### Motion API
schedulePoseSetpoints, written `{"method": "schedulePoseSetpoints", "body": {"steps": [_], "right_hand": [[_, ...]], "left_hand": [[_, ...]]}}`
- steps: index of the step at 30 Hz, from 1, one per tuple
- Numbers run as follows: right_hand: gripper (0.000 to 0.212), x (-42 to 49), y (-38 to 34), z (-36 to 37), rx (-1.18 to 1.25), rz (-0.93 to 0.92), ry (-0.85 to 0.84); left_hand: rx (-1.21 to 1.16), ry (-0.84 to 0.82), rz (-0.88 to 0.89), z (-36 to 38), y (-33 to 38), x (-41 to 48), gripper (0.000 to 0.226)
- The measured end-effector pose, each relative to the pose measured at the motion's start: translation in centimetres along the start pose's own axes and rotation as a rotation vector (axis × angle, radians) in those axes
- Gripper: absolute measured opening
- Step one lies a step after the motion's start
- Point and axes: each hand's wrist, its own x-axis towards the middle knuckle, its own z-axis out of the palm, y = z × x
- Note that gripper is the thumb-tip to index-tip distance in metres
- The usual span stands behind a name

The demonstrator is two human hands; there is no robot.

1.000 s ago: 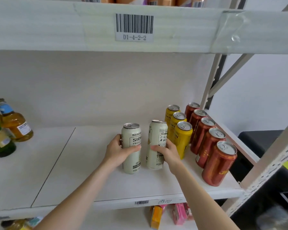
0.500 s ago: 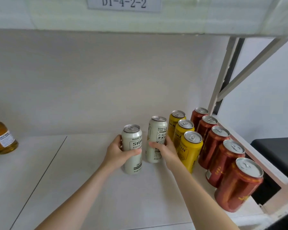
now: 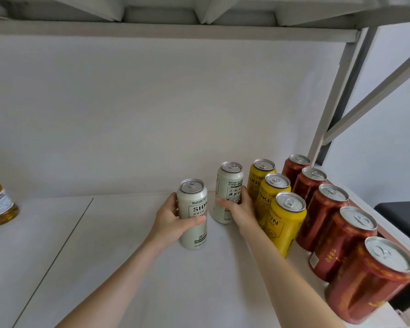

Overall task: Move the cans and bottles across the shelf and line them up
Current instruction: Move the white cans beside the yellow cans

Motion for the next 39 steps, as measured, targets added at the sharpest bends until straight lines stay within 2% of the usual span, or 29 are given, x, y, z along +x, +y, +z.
{"method": "schedulePoseSetpoints", "body": {"steps": [15, 20, 25, 29, 39], "right_hand": [[0.067, -2.9, 1.6, -1.0, -0.014, 0.002, -0.013], [0.066, -7.2, 1.8, -1.3, -0.029, -0.025, 0.010], [0.074, -8.8, 3.3, 0.3, -0.140, -0.025, -0.206], [0.066, -8.7, 3.2, 1.3, -0.168, -0.082, -0.308], [0.059, -10.9, 3.2, -2.7, -0.096, -0.084, -0.182]], "left_hand": [[0.019, -0.002, 0.000, -0.2, -0.5, -0.4, 0.072], [0.022, -0.076, -0.041, -1.0, -0.5, -1.3, 0.069], [-0.022, -0.082, -0.097, -1.7, -0.6, -2.1, 0.069], [-0.036, -0.087, -0.095, -1.0, 0.0, -2.5, 0.071], [-0.070, -0.169, -0.132, 3.4, 0.7, -4.4, 0.074]]}}
